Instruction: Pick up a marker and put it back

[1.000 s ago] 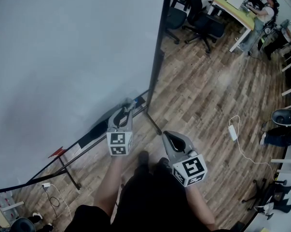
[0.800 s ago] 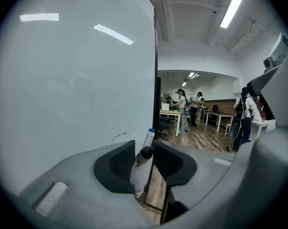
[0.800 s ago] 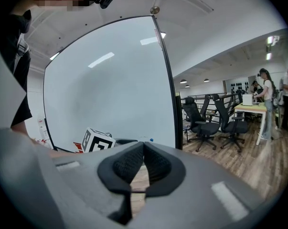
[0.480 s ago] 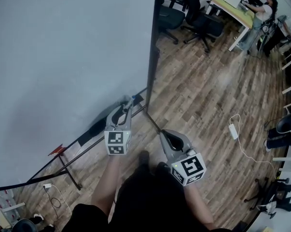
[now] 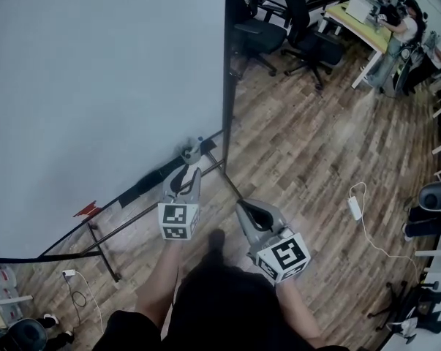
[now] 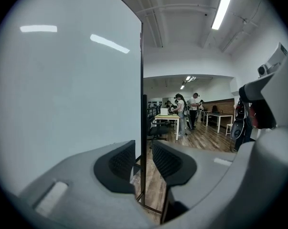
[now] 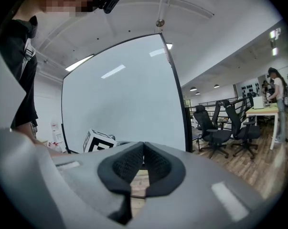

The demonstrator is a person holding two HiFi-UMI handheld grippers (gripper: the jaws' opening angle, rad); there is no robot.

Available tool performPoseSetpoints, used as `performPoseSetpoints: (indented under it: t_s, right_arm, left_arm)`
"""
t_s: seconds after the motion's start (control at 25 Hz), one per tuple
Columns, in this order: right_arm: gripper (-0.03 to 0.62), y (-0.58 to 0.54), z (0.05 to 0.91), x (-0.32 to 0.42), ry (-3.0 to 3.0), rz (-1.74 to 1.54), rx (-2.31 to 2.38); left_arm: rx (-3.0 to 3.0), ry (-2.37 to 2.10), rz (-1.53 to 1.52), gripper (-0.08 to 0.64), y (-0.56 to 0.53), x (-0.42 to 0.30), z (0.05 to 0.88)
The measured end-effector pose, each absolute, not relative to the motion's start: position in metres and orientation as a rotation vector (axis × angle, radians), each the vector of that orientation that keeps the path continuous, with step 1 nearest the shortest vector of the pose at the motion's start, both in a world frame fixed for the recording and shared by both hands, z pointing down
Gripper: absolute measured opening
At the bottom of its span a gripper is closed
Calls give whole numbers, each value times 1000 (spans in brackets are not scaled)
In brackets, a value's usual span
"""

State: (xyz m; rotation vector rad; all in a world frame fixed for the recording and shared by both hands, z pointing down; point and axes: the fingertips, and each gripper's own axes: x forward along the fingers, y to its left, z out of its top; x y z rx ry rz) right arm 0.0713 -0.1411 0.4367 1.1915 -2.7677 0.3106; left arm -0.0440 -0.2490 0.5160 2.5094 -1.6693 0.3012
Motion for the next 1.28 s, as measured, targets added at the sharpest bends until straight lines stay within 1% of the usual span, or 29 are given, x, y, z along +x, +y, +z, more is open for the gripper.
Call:
performPoseSetpoints:
  t_s: [0.28,0.64,0.88,1.16,1.28]
  right_arm:
    - [3,-88,428,103,-2791,309,1191]
    - [2,-16,442,126,-2832,475,1153]
    - [2,22,451,129,-2867,535,1084]
    - [2,43,435,130,-2925,456,1035]
    - [2,45,431,126,-2934,451,994]
  left_arm:
    - [2497,-1694,297,120,-181,-21,500]
    - [2479,-1746,260,104,-84,-4,479]
    - [2467,-1742,235,71,-17,11,476]
    - [2430,-1755,213,57,29,22,468]
    - [2439,-1770,178,37,40,22,455]
